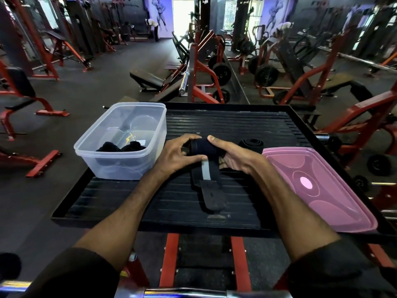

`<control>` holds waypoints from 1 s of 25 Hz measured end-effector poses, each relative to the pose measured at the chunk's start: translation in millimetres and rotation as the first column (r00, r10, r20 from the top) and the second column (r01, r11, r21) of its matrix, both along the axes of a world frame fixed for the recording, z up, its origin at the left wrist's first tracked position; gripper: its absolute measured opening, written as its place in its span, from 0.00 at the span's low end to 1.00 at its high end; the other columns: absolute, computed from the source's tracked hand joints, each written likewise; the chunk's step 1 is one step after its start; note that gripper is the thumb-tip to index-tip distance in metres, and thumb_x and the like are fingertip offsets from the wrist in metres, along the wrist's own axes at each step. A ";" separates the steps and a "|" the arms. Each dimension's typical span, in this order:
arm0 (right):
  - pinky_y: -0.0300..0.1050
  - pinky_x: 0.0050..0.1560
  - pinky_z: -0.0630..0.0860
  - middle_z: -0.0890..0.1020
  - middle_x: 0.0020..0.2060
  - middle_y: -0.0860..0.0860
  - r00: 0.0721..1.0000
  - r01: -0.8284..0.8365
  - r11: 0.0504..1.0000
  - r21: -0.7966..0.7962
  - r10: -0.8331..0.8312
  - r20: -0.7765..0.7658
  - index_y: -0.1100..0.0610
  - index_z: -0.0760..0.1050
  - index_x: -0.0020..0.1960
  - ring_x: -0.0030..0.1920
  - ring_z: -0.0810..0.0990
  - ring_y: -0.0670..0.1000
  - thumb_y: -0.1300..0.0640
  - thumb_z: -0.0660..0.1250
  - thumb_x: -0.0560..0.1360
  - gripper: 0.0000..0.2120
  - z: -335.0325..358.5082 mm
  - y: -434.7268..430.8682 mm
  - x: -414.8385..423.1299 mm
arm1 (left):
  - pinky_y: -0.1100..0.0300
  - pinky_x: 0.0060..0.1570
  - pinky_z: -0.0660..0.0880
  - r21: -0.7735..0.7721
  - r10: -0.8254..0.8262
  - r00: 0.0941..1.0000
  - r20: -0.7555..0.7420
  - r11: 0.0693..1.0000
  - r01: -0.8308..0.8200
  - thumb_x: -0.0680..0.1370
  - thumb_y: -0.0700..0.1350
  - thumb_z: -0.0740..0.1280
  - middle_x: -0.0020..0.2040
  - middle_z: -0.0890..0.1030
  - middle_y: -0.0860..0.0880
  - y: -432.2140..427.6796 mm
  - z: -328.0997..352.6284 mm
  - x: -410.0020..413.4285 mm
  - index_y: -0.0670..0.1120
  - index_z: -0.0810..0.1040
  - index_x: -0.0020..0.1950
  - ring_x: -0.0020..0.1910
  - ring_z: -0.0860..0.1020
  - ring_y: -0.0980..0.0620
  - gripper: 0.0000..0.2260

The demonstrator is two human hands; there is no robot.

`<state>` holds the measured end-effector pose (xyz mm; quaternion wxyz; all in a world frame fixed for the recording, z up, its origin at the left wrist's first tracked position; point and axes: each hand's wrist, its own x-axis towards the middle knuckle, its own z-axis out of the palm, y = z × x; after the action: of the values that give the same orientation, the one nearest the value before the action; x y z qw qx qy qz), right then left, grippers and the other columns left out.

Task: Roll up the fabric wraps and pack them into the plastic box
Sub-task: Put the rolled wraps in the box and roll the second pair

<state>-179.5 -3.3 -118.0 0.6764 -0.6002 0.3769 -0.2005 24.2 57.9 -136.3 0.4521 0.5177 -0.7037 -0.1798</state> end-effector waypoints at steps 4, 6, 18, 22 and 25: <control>0.47 0.50 0.80 0.86 0.52 0.51 0.995 0.086 0.995 -0.053 -0.083 0.058 0.54 0.76 0.64 0.50 0.85 0.50 0.44 0.66 0.80 0.17 2.6 0.1 -2.8 | 0.60 0.60 0.77 0.131 -0.022 0.990 -0.139 0.991 0.040 0.70 0.48 0.80 0.63 0.81 0.53 -3.8 -1.0 -3.4 0.52 0.77 0.68 0.63 0.78 0.58 0.28; 0.47 0.50 0.78 0.85 0.49 0.49 0.984 0.145 0.986 -0.086 -0.134 0.116 0.51 0.77 0.60 0.49 0.84 0.49 0.49 0.68 0.80 0.11 1.9 0.2 -1.0 | 0.64 0.51 0.79 0.335 -0.032 0.935 -0.354 0.929 0.159 0.75 0.44 0.76 0.64 0.80 0.52 -0.2 3.2 -9.8 0.51 0.73 0.70 0.61 0.79 0.58 0.26; 0.42 0.40 0.77 0.83 0.57 0.53 0.940 0.080 0.997 0.006 -0.078 0.332 0.54 0.80 0.57 0.51 0.82 0.51 0.77 0.65 0.60 0.30 -2.3 -3.4 -4.1 | 0.58 0.54 0.79 0.373 -0.042 0.922 -0.384 0.907 0.196 0.71 0.38 0.78 0.53 0.83 0.50 0.3 0.1 -8.9 0.45 0.77 0.61 0.52 0.82 0.57 0.21; 0.49 0.51 0.76 0.82 0.61 0.52 0.931 0.084 0.985 0.151 -0.132 0.341 0.49 0.75 0.65 0.54 0.83 0.50 0.62 0.71 0.69 0.25 5.6 -4.5 -5.4 | 0.64 0.59 0.76 0.256 -0.081 0.951 -0.298 0.953 0.162 0.67 0.37 0.81 0.56 0.84 0.51 -2.7 1.3 -6.0 0.53 0.78 0.58 0.56 0.82 0.58 0.24; 0.49 0.58 0.74 0.83 0.56 0.48 0.985 0.079 0.996 0.045 -0.085 0.151 0.51 0.76 0.65 0.55 0.81 0.49 0.49 0.72 0.70 0.24 0.4 -5.0 -2.4 | 0.66 0.61 0.74 0.204 -0.068 0.957 -0.282 0.970 0.129 0.66 0.35 0.81 0.56 0.83 0.54 -3.4 3.9 -6.4 0.52 0.78 0.58 0.56 0.80 0.62 0.26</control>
<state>-181.9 -8.3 -117.7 0.7061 -0.5537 0.3520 -0.2662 17.8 54.4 -132.5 0.4749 0.4991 -0.6353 -0.3487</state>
